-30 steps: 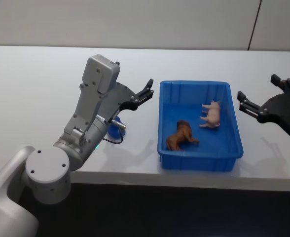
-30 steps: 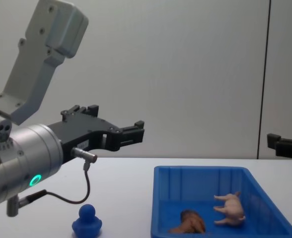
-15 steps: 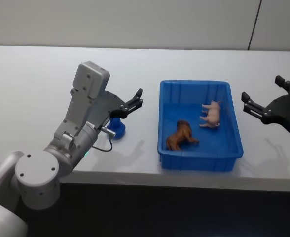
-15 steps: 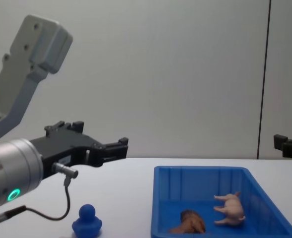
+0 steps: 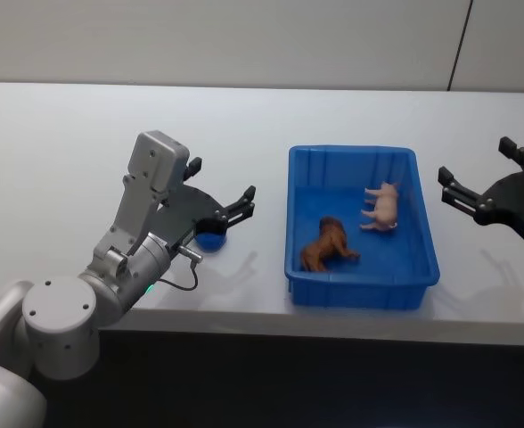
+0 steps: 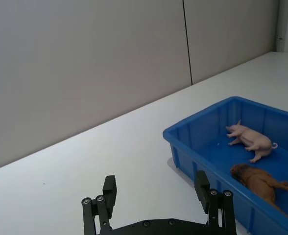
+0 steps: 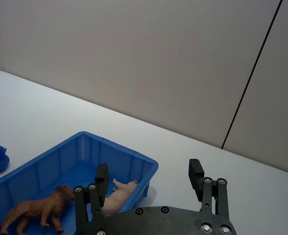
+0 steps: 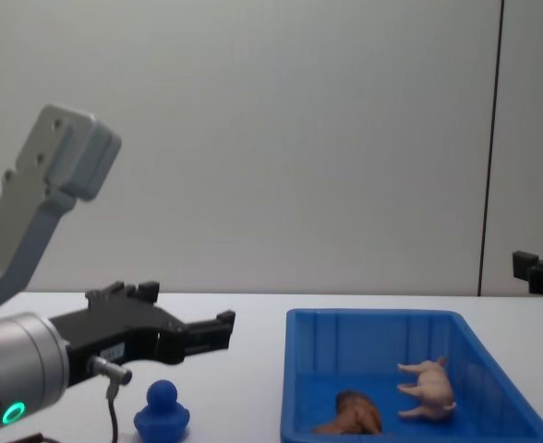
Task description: Pick up the two dolls from the table and place them into the box.
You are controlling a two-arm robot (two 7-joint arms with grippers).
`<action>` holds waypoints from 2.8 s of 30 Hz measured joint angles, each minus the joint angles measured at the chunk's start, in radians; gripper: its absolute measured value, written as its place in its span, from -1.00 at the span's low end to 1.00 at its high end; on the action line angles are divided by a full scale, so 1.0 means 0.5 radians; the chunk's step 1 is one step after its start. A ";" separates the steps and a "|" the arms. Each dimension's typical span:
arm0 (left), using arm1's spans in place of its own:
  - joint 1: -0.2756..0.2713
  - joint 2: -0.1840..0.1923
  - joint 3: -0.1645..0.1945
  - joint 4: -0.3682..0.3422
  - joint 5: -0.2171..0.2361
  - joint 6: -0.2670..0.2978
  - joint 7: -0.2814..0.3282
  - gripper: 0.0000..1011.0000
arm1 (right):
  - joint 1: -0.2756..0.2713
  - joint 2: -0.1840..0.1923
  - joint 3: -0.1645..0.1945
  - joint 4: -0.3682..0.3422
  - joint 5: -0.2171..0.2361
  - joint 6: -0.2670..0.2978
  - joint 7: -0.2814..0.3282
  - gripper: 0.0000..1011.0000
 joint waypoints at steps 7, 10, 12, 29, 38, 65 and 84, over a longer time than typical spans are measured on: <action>-0.049 -0.024 -0.007 0.147 -0.005 -0.026 -0.119 0.98 | -0.001 0.001 0.001 -0.001 0.001 -0.001 0.000 0.98; -0.069 -0.032 -0.009 0.211 0.004 -0.030 -0.166 0.98 | -0.002 0.002 0.002 -0.001 0.002 -0.001 0.000 0.98; -0.078 -0.036 -0.011 0.240 0.008 -0.032 -0.186 0.98 | -0.002 0.002 0.002 -0.001 0.002 -0.002 0.000 0.98; -0.115 -0.049 -0.031 0.497 -0.019 -0.047 -0.311 0.98 | -0.003 0.003 0.002 -0.001 0.003 -0.001 0.000 0.98; -0.113 -0.048 -0.038 0.569 -0.035 -0.064 -0.341 0.88 | -0.003 0.003 0.002 -0.001 0.003 -0.001 0.000 0.98; -0.149 -0.074 -0.039 0.676 -0.015 -0.138 -0.421 -0.05 | -0.003 0.003 0.002 0.000 0.003 -0.001 0.000 0.98; -0.211 -0.103 -0.048 0.412 0.085 -0.173 -0.408 -0.30 | -0.003 0.003 0.002 0.000 0.003 -0.001 0.000 0.98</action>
